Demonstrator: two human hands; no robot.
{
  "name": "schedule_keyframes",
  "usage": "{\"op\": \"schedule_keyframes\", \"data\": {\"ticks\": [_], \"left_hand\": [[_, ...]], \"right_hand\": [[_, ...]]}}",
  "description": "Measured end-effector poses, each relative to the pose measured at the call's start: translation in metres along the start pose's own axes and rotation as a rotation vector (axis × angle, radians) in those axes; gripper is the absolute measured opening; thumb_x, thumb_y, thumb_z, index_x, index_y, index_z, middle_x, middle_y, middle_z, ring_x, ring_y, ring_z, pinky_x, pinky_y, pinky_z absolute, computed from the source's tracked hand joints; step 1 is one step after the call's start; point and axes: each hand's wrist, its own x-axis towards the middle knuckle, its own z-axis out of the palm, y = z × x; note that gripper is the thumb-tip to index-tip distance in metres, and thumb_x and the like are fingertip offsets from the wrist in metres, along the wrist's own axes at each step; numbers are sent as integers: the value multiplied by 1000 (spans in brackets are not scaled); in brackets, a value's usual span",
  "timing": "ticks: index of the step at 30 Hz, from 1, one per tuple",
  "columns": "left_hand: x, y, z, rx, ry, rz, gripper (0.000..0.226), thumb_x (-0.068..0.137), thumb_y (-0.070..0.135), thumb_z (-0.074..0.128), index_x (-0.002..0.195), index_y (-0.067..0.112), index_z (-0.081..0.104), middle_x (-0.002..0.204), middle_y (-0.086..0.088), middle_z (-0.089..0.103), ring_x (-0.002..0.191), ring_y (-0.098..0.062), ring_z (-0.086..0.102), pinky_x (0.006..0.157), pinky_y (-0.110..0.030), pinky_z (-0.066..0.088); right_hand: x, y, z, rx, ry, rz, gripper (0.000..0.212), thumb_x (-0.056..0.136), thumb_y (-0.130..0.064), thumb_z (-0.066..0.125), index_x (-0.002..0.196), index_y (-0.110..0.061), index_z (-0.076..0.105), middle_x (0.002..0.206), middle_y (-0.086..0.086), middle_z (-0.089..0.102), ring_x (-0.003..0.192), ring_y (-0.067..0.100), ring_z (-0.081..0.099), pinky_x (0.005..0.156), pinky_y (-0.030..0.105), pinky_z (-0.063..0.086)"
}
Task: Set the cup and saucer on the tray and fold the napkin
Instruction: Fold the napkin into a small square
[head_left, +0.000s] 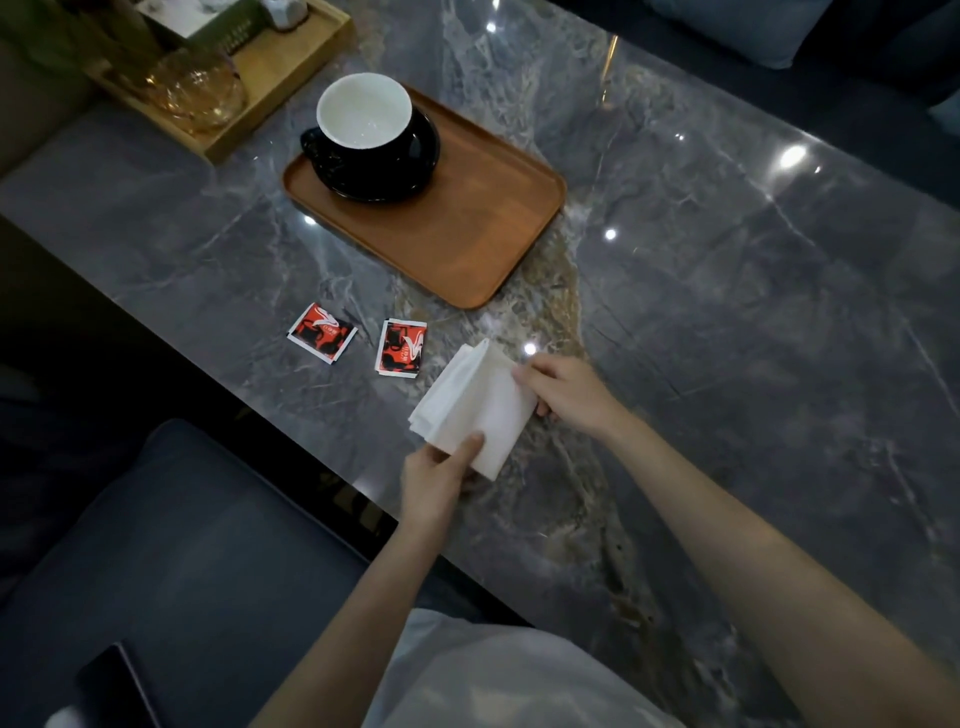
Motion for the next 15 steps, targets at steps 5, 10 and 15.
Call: {"op": "schedule_keyframes", "data": {"ticks": [5,10,15], "left_hand": [[2,9,-3,12,6,-90,15,85,17,63,84,3,60,75,-12,63,52,-16,62,38,-16,45],[6,12,-3,61,27,-70,20,86,17,63,72,4,57,68,-14,61,36,-8,59,34,-16,43],[12,15,-8,198,50,-114,39,90,38,53,70,5,59,56,-14,65,39,-17,62,35,-17,41]], "right_hand": [[7,3,10,-100,101,-33,30,90,-28,54,65,-12,54,61,2,50,64,18,50,60,29,36],[11,6,17,-175,180,-22,33,89,-31,55,59,-20,49,58,-5,47,66,17,49,55,28,32],[13,1,27,-206,301,38,43,83,-44,58,57,-11,49,60,6,54,61,21,51,51,31,33]]}}
